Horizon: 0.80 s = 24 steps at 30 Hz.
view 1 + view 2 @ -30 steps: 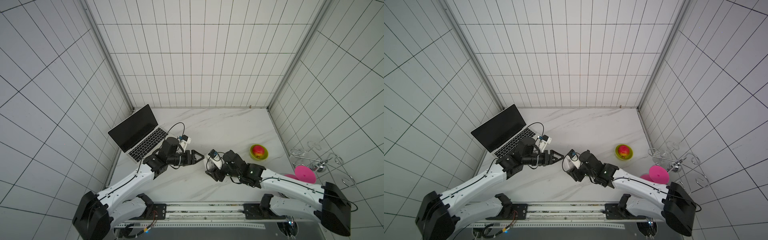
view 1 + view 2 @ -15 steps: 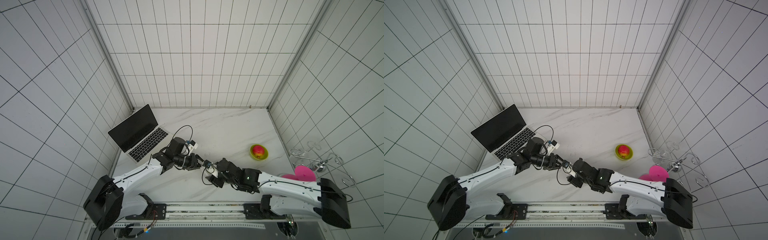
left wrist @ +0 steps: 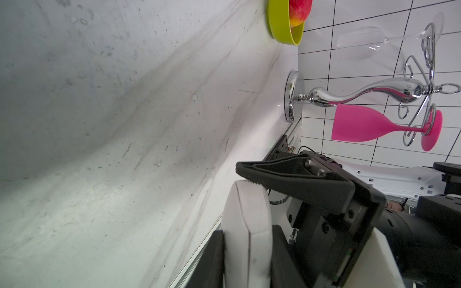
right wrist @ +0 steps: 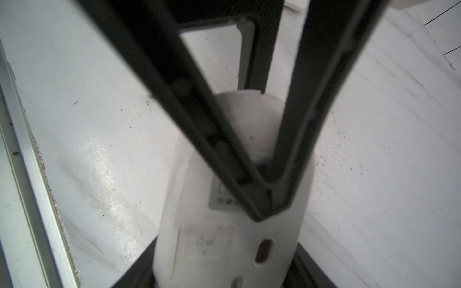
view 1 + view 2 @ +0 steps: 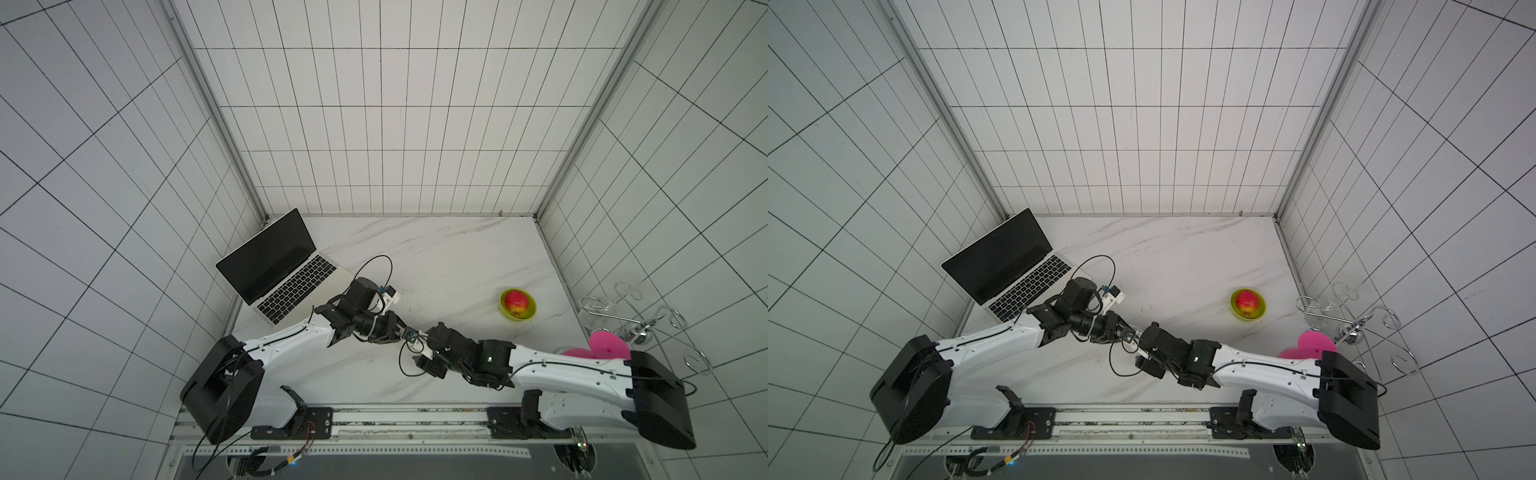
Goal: Insert the wireless mouse receiver into the laptop
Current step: Pick up the mouse from the center of the board.
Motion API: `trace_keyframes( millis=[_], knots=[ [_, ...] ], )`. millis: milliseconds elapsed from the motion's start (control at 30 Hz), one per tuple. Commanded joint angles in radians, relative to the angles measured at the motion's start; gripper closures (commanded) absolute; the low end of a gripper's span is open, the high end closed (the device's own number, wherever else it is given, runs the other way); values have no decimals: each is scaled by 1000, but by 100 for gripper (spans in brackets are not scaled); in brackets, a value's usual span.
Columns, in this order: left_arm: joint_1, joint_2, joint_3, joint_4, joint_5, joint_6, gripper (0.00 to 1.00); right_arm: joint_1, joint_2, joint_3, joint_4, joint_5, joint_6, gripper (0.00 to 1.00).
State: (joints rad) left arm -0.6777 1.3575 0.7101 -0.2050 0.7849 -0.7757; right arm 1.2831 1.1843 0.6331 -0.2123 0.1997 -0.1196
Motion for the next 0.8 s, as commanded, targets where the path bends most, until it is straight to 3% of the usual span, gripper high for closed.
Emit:
trace_keyframes(
  millis=[0, 167, 300, 400, 533, 667, 767],
  knots=[
    [-16, 7, -1, 32, 36, -31, 87, 7, 5, 40, 11, 73, 18, 58],
    [-13, -62, -83, 190, -47, -141, 93, 5, -106, -11, -4, 97, 116, 22],
    [-10, -164, -191, 363, -197, -231, 94, -34, -263, -89, 11, 11, 245, 5],
    [-9, -233, -253, 456, -286, -233, 95, -129, -375, -151, 80, -124, 403, 1],
    [-8, -307, -316, 520, -373, -174, 96, -330, -455, -261, 331, -428, 682, 1],
    [-8, -339, -346, 546, -392, -129, 96, -444, -374, -300, 580, -649, 892, 1],
    [-8, -335, -347, 558, -375, -126, 97, -449, -291, -253, 608, -729, 892, 1]
  ],
)
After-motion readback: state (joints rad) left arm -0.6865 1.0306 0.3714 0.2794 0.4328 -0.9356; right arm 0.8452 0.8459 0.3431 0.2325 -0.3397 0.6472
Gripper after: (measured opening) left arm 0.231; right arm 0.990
